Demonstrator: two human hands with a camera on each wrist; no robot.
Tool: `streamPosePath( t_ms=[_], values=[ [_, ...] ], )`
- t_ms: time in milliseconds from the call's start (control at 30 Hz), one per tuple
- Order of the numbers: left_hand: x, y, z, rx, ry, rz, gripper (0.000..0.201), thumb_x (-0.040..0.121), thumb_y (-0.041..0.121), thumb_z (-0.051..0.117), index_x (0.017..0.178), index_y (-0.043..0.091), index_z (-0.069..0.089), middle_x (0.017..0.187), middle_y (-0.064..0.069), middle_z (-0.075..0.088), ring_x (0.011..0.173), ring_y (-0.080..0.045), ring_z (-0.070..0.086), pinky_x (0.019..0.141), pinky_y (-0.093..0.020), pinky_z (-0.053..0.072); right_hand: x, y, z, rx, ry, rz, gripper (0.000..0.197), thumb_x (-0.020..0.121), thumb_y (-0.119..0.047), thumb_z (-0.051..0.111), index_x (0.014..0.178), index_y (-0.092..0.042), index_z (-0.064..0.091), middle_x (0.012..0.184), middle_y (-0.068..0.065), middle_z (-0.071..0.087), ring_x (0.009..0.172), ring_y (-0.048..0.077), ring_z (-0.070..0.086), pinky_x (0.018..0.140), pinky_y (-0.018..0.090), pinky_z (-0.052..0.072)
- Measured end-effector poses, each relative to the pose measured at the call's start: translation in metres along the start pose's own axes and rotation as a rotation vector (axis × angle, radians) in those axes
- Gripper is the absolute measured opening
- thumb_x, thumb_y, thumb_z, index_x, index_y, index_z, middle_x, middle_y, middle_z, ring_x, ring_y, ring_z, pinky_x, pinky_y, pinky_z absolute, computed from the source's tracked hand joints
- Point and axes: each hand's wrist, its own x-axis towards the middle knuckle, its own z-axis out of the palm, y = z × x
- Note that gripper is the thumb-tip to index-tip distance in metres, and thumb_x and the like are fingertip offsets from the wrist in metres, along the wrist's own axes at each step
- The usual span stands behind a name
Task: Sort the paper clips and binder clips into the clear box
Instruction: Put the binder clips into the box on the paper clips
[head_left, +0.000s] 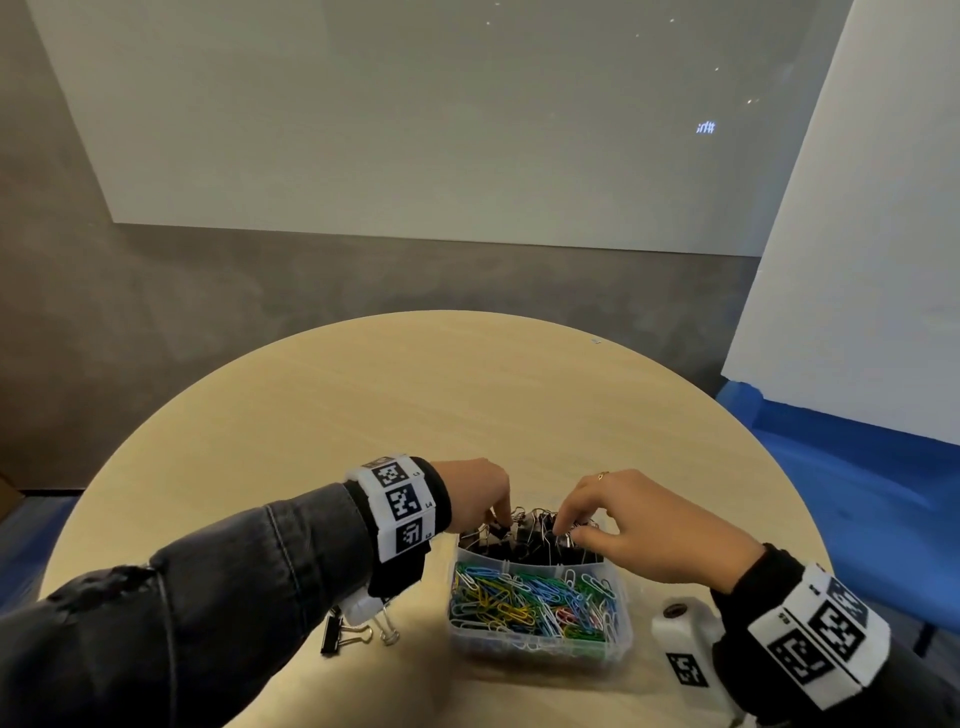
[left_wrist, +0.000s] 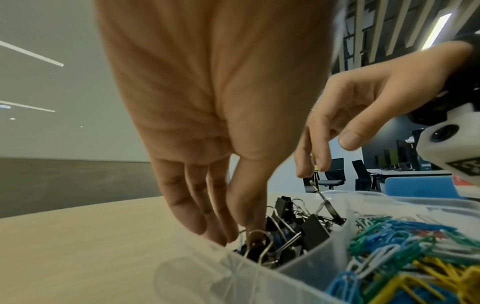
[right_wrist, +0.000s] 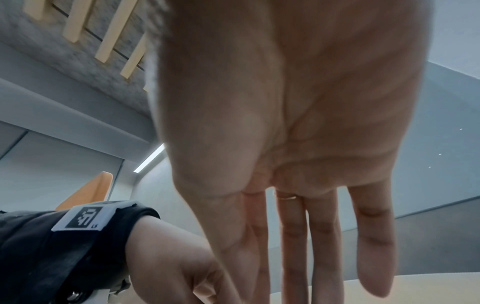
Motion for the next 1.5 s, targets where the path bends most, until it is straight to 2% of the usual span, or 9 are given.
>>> streamPosePath(
  t_ms=[233,400,600,700,833,933,1100,1367,1500],
  values=[
    [-0.011,0.002,-0.009,0.0,-0.073,0.034,0.054,0.092,-0.01,0.037,0.135,0.017,0.054,0.132,-0.005,0.06,0.12,-0.023,0.055,0.102,-0.038,0.046,-0.001,0.001,0.001,-0.013,-0.025,0.016,0.021,0.095,-0.024,0.053,0.107,-0.028,0.07,0.099,-0.014,0.062,0.092,0.0,0.057,0.074,0.01,0.04],
    [-0.04,-0.013,-0.02,-0.104,0.08,0.025,0.052,0.096,-0.004,0.04,0.135,0.031,0.051,0.145,0.004,0.046,0.133,-0.016,0.042,0.111,-0.038,0.036,-0.002,0.002,0.001,-0.015,-0.011,-0.004,0.02,0.095,-0.025,0.054,0.105,-0.03,0.07,0.103,-0.015,0.065,0.092,-0.003,0.058,0.075,0.01,0.04],
    [-0.099,-0.058,-0.02,-0.188,0.123,-0.083,0.039,0.093,0.012,0.057,0.128,0.031,0.056,0.124,0.012,0.057,0.109,-0.006,0.056,0.092,-0.023,0.044,-0.002,-0.025,0.013,-0.006,0.085,-0.125,0.015,0.093,-0.027,0.057,0.098,-0.031,0.07,0.091,-0.018,0.063,0.085,-0.001,0.058,0.072,0.009,0.042],
    [-0.12,-0.075,-0.003,-0.113,0.106,-0.152,0.034,0.088,0.024,0.066,0.12,0.032,0.058,0.113,0.011,0.054,0.099,-0.005,0.056,0.085,-0.022,0.048,0.001,-0.059,0.034,0.049,0.041,-0.226,0.014,0.09,-0.023,0.059,0.096,-0.026,0.071,0.088,-0.013,0.063,0.085,0.002,0.057,0.073,0.01,0.042],
    [-0.135,-0.071,0.031,-0.145,0.072,-0.165,0.044,0.071,0.052,0.075,0.104,0.035,0.051,0.104,0.013,0.049,0.087,-0.006,0.053,0.078,-0.026,0.049,0.015,-0.097,0.066,-0.013,-0.03,-0.286,0.022,0.091,-0.018,0.056,0.11,-0.022,0.066,0.111,-0.002,0.061,0.102,0.011,0.054,0.092,0.025,0.043],
    [-0.138,-0.061,0.056,-0.182,0.07,-0.186,0.061,0.06,0.061,0.078,0.105,0.034,0.047,0.107,0.014,0.049,0.086,-0.006,0.052,0.072,-0.024,0.047,0.03,-0.119,0.082,-0.102,-0.109,-0.269,0.032,0.09,-0.005,0.052,0.121,-0.01,0.06,0.124,0.01,0.054,0.114,0.028,0.052,0.098,0.04,0.043],
    [-0.13,-0.058,0.071,-0.146,0.113,-0.179,0.058,0.065,0.054,0.079,0.106,0.024,0.051,0.104,0.011,0.046,0.08,-0.004,0.045,0.059,-0.009,0.03,0.048,-0.136,0.101,-0.256,-0.25,-0.207,0.035,0.092,0.004,0.044,0.126,0.004,0.046,0.128,0.023,0.044,0.116,0.041,0.046,0.093,0.049,0.042],
    [-0.127,-0.065,0.073,-0.169,0.15,-0.106,0.036,0.079,0.031,0.074,0.108,0.019,0.058,0.108,0.003,0.05,0.086,-0.008,0.049,0.064,-0.006,0.033,0.054,-0.141,0.1,-0.296,-0.279,-0.138,0.031,0.097,0.002,0.037,0.125,0.002,0.048,0.124,0.027,0.047,0.113,0.043,0.048,0.087,0.048,0.044],
    [-0.126,-0.066,0.074,-0.203,0.173,-0.076,0.035,0.079,0.028,0.073,0.11,0.021,0.057,0.102,0.008,0.05,0.08,0.0,0.049,0.066,-0.005,0.035,0.056,-0.141,0.097,-0.341,-0.281,-0.172,0.029,0.094,0.003,0.044,0.121,0.003,0.053,0.119,0.027,0.051,0.107,0.043,0.053,0.081,0.046,0.045]
  ],
)
